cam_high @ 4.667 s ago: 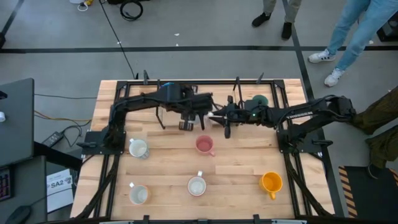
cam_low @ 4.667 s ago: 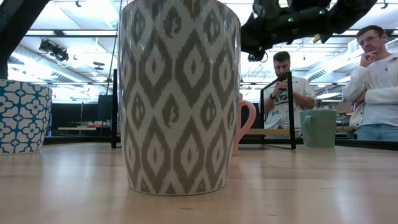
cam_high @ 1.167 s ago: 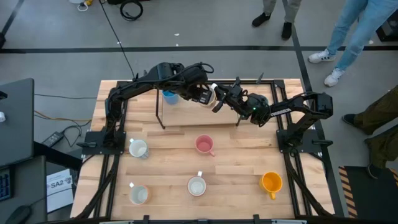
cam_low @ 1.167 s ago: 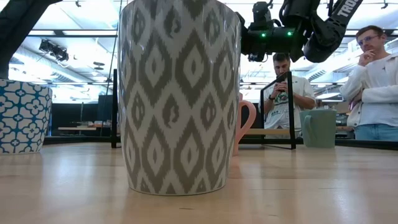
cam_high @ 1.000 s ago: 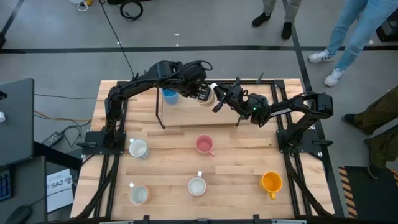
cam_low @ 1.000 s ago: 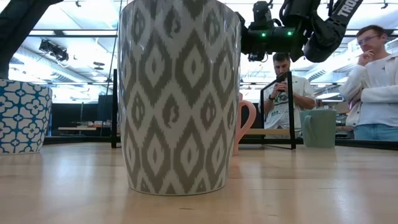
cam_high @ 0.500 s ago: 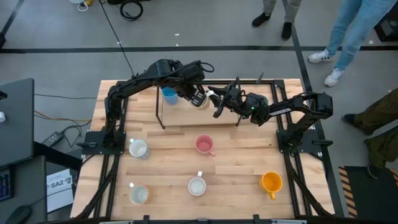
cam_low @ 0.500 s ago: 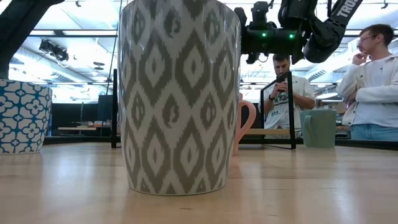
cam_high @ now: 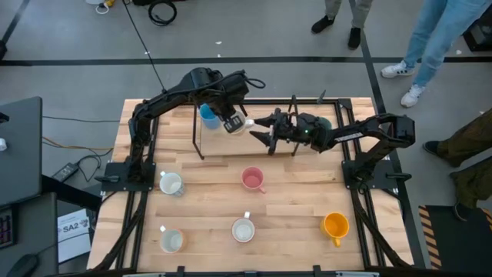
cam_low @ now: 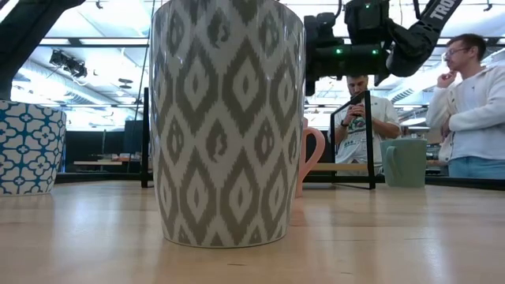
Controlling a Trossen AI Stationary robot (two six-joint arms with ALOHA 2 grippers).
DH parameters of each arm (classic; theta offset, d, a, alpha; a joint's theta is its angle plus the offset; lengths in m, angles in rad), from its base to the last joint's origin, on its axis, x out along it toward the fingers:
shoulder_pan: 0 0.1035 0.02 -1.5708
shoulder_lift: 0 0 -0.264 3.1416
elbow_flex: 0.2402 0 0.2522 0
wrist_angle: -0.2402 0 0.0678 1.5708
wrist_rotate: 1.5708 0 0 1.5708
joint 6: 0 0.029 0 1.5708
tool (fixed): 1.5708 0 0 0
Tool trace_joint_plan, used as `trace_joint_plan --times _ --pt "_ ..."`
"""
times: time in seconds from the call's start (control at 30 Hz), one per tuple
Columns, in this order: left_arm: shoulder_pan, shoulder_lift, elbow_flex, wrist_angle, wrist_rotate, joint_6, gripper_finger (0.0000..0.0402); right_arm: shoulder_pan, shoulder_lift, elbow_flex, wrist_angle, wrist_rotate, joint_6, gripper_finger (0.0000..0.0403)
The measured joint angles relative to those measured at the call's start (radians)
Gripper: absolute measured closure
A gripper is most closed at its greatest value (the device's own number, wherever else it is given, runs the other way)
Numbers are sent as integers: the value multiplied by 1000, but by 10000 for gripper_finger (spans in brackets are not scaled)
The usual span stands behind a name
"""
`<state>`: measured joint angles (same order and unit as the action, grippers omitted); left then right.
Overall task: Place coffee mugs
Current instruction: Put the orange patterned mug on the shelf
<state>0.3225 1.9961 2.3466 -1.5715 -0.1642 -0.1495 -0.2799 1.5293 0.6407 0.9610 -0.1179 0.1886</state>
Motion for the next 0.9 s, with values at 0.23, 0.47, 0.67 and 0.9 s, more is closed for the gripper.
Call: trace_joint_plan --times 0.23,0.47,0.67,0.9 --pt "23 0 0 1 15 100 377 -33 -63 0 -113 -142 -4 150" --pt "67 0 0 0 65 114 377 -65 -143 0 -235 -238 -46 150" --pt "79 -3 -104 2 85 75 377 -90 -202 0 -286 -236 -86 152" --pt "77 -6 -285 1 90 83 377 -110 -209 -1 -288 -235 -87 153"
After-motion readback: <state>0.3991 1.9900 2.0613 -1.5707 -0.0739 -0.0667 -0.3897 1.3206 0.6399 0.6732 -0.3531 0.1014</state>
